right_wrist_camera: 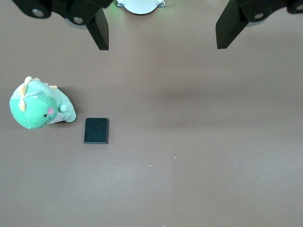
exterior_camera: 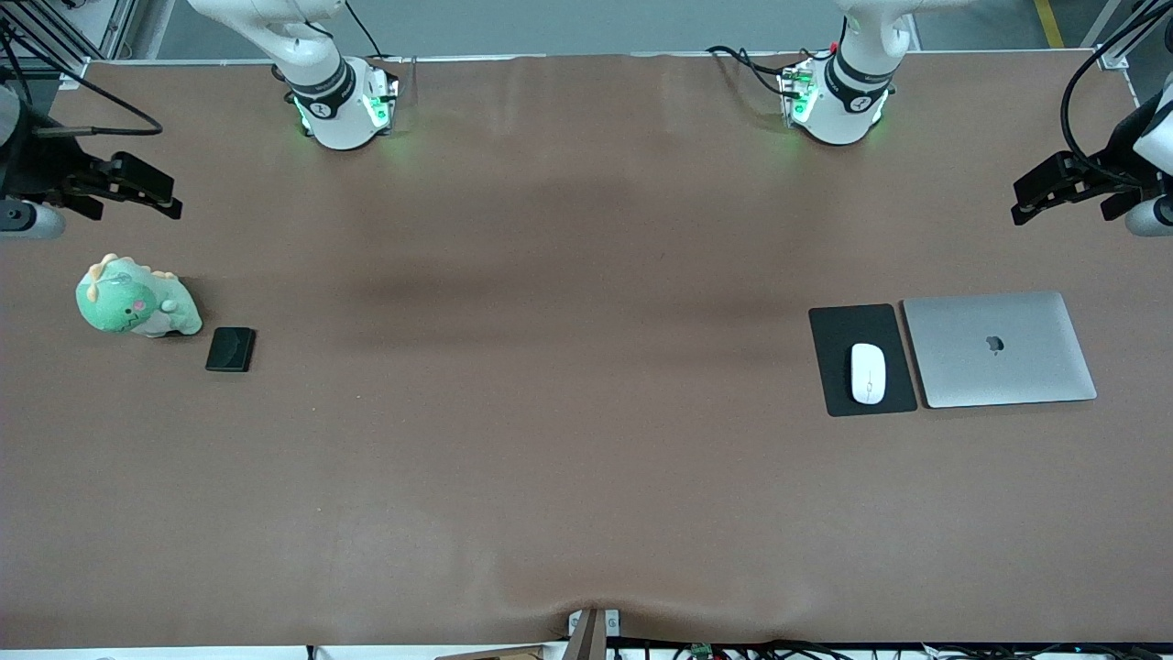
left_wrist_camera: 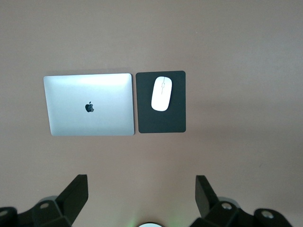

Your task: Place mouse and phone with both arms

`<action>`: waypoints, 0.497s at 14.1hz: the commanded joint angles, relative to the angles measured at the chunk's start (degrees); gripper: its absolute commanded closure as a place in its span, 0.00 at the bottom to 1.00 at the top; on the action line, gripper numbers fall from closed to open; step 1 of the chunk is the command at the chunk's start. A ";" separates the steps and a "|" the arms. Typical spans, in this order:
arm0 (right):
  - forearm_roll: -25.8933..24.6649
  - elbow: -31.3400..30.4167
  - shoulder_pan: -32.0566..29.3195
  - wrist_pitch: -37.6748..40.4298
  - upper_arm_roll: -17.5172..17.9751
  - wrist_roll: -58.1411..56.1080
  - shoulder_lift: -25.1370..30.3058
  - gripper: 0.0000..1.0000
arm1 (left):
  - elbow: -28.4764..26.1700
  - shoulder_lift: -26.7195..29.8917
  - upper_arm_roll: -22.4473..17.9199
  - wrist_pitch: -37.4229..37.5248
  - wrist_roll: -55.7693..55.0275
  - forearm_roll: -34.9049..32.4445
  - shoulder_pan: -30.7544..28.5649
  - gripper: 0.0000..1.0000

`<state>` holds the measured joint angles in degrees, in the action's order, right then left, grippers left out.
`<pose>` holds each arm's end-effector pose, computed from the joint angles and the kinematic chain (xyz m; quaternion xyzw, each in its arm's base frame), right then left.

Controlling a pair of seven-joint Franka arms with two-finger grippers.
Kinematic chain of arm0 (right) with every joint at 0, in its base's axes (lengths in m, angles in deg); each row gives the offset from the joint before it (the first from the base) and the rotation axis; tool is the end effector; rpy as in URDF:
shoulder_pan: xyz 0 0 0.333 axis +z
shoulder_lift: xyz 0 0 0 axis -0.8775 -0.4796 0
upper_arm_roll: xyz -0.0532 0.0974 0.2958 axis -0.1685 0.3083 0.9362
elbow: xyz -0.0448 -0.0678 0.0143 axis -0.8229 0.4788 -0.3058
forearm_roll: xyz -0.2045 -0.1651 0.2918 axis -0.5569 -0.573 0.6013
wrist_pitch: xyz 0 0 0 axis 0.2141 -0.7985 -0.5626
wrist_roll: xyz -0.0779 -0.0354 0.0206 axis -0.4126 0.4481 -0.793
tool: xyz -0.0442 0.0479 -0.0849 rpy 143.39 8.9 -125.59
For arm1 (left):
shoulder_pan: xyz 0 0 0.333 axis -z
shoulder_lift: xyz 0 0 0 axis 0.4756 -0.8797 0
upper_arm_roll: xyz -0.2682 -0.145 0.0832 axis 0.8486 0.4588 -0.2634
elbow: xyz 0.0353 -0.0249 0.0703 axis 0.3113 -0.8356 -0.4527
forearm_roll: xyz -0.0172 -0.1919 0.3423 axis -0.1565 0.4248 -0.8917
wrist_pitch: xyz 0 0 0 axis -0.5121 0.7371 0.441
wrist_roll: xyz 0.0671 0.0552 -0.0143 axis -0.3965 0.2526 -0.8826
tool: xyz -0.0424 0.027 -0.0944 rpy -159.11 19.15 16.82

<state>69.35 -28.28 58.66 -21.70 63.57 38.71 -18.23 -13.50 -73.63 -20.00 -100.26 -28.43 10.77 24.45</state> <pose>0.5259 0.0086 0.6377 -0.9985 0.0075 0.0508 0.0162 0.5355 -0.0344 0.6556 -0.9997 -0.0056 0.0149 0.0207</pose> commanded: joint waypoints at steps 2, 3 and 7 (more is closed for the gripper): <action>0.90 0.82 -0.66 -0.46 0.44 -0.92 -0.49 0.00 | -1.13 1.54 -0.08 -0.49 1.38 1.56 -0.45 0.00; 0.82 0.82 -0.57 -0.47 0.35 -0.74 -0.49 0.00 | -1.13 1.45 -0.08 -0.49 1.29 1.56 -0.45 0.00; 0.82 0.73 -0.57 -0.55 0.35 -0.30 -0.49 0.00 | -1.13 1.45 -0.08 -0.49 1.38 1.48 -0.53 0.00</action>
<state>69.42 -28.28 58.40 -22.36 63.68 38.24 -18.37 -13.50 -73.63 -20.00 -100.26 -28.42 10.80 24.45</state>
